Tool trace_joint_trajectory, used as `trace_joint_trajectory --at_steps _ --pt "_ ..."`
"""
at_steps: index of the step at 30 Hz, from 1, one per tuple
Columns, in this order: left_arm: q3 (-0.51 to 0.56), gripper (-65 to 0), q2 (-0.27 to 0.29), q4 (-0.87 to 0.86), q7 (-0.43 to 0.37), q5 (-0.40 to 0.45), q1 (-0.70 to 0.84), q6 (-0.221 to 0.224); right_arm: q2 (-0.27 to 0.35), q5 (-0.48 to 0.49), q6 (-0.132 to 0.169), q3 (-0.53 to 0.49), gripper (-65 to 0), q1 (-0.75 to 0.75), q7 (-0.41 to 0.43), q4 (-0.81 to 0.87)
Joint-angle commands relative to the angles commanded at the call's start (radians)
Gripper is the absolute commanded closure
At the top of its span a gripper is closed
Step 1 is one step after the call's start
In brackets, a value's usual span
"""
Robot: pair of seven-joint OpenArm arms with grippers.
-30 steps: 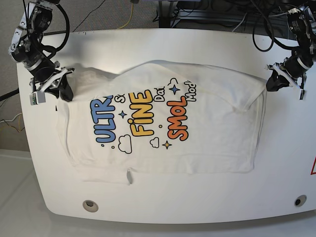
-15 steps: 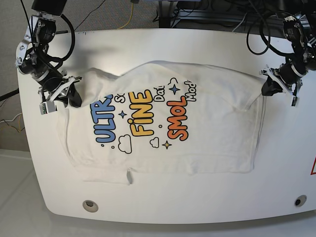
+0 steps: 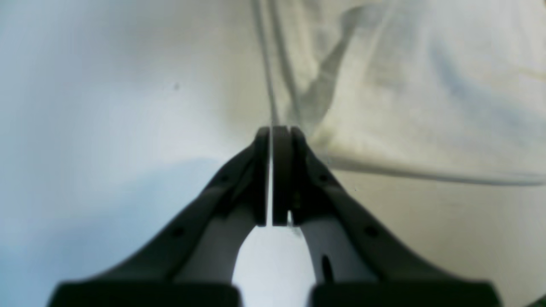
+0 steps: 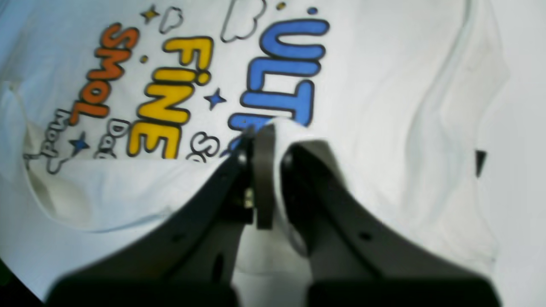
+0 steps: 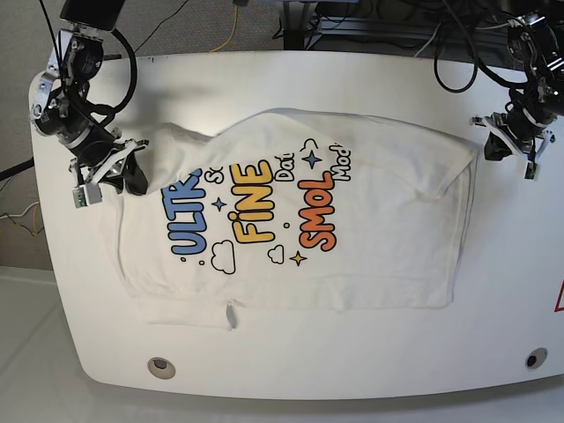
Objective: Fold the T-shirt properly
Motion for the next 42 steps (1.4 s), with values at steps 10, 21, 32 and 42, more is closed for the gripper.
trace_joint_trajectory --at_steps 10,21,32,42 --pt "-0.027 -23.6 -0.013 -0.012 0.024 -0.115 0.042 0.016 0.002 0.010 0.002 -0.004 0.0 0.008 0.002 -0.002" --pt "-0.014 -33.0 -0.013 -0.007 0.069 -0.240 0.051 -0.014 -0.001 -0.006 0.001 -0.003 0.0 0.002 0.002 -0.007" --pt "0.067 -29.9 -0.015 -0.050 0.055 -0.165 -0.010 0.005 -0.002 -0.008 0.000 0.000 0.0 0.004 0.001 -0.011" --pt "0.092 -21.7 -0.007 -0.167 0.049 -0.121 -0.101 0.002 -0.002 -0.011 -0.001 0.000 0.0 0.001 -0.004 -0.010"
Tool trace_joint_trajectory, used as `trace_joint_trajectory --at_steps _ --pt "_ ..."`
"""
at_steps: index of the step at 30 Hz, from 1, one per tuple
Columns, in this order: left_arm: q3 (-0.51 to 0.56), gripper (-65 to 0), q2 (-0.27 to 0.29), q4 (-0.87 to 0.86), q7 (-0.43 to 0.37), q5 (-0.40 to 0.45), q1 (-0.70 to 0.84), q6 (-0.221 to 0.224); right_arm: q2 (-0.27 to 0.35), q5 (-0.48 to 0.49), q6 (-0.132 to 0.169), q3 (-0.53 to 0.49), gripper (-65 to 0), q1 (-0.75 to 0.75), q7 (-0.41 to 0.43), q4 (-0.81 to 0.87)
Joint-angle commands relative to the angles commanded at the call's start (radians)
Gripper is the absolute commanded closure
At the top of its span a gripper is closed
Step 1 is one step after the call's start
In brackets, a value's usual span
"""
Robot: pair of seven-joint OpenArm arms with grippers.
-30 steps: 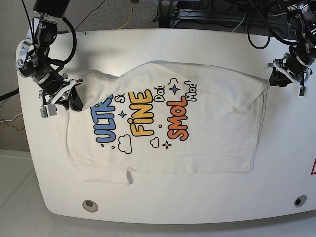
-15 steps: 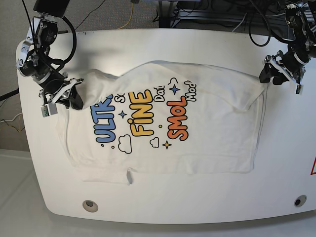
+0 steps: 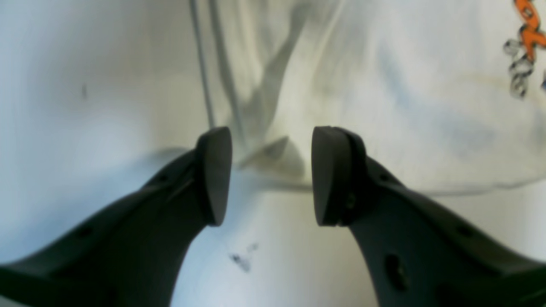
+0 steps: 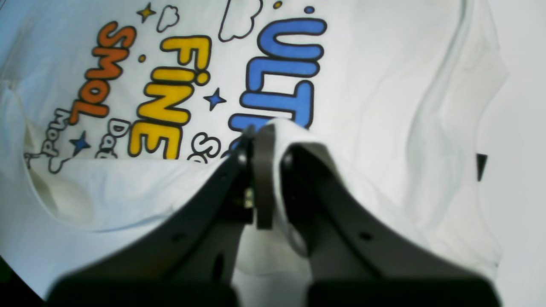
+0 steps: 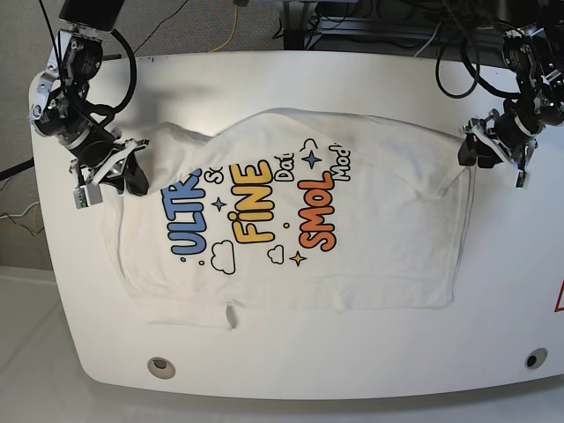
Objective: Fold the T-shirt properly
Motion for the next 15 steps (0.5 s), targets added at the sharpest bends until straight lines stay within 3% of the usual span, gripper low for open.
trace_joint_trajectory --at_steps 7,15 --pt "0.038 -10.8 0.004 -0.060 -0.003 -0.013 -0.037 -0.011 -0.001 -0.004 0.001 -0.002 0.0 0.005 0.002 0.003" --pt "0.018 -17.1 0.014 -0.028 0.024 -0.036 -0.016 -0.015 0.000 -0.002 0.002 0.001 0.0 0.008 0.000 -0.001"
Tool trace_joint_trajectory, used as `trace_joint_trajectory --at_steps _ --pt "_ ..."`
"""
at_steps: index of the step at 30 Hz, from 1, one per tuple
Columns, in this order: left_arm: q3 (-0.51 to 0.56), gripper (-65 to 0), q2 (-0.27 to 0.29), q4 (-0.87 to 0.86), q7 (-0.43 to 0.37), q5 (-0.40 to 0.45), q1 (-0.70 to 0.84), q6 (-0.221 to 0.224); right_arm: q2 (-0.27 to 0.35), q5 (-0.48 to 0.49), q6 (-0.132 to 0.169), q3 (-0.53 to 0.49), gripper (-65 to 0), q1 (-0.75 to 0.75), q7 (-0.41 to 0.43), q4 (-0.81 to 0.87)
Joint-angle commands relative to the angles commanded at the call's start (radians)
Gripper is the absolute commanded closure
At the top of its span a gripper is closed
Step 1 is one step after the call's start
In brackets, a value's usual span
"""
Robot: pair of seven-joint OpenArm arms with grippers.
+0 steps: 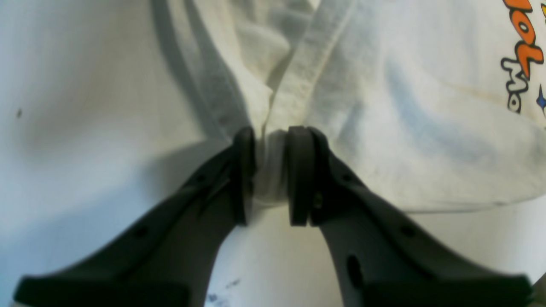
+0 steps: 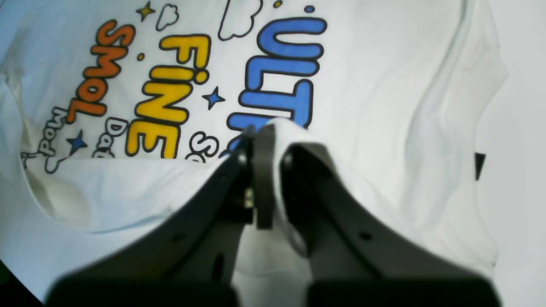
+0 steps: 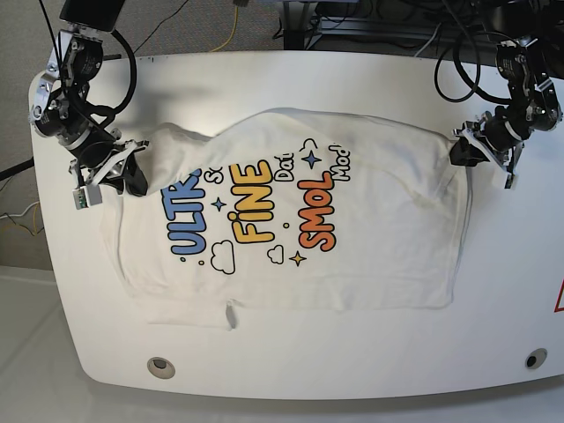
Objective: Fold the T-shirt properly
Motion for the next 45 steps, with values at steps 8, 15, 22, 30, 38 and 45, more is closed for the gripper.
trace_joint_trajectory --at_steps 8,15,22,30,38,45 --pt "-0.006 -21.7 -0.001 -0.015 -0.007 -0.008 0.007 0.004 0.000 0.001 0.002 0.002 0.0 0.002 0.001 -0.001" --pt "-0.006 -27.3 -0.009 -0.018 -0.017 -0.005 0.017 0.015 -0.001 -0.001 0.001 0.004 0.0 0.000 -0.003 -0.001" --pt "0.007 -47.6 -0.010 -0.013 -0.084 0.022 0.025 0.024 0.000 -0.004 -0.001 0.003 0.0 0.002 -0.004 0.000" --pt "-0.058 -49.9 -0.012 -0.029 -0.102 0.059 0.033 0.021 0.002 -0.002 0.001 0.007 0.0 0.000 -0.007 0.001" --pt "-0.105 -17.9 -0.008 -0.029 -0.108 0.049 0.034 0.006 0.001 0.000 0.000 0.008 0.0 -0.001 -0.013 0.004" --pt "-0.070 0.0 -0.001 -0.001 -0.090 0.033 0.034 -0.002 0.001 -0.007 -0.001 0.006 0.0 0.004 -0.004 0.004"
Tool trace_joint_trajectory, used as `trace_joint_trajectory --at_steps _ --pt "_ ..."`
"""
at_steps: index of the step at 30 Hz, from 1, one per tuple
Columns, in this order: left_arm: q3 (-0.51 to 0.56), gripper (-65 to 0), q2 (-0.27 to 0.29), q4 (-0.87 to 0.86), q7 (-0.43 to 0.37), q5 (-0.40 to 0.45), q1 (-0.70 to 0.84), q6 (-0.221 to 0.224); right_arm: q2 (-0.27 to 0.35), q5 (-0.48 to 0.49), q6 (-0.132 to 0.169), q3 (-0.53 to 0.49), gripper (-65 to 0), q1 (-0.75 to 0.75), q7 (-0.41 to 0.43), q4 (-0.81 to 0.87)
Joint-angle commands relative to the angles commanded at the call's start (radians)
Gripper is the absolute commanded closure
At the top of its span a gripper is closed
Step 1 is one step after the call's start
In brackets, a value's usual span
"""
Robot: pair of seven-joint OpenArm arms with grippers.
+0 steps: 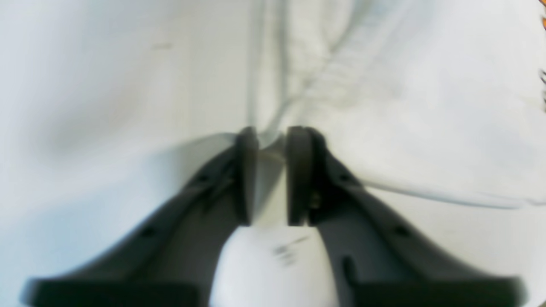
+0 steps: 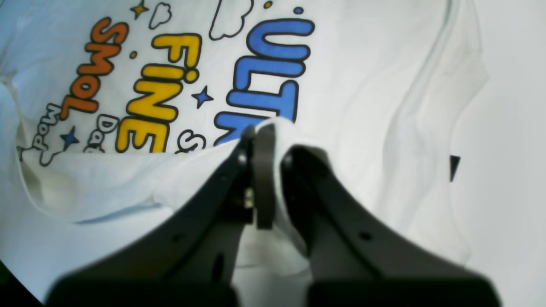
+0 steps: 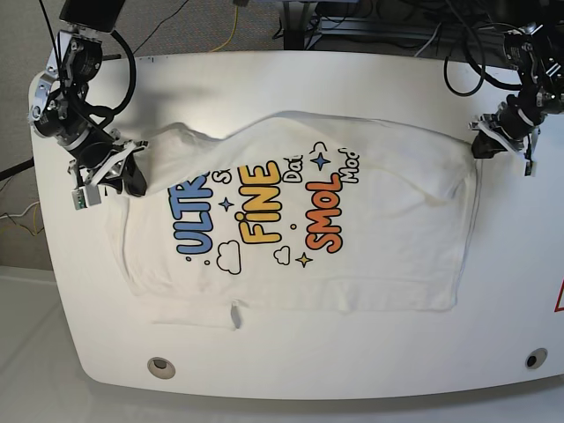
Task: Fold the T-shirt properly
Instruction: 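Hold the shoulder edges with both grippers and adjust the grip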
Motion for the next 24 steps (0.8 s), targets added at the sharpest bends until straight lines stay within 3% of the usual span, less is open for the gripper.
trace_joint_trajectory --at_steps 24 --pt "0.004 0.0 0.001 -0.023 0.083 -0.010 0.003 -0.044 0.004 -0.006 0.015 0.002 0.0 0.003 0.028 -0.005"
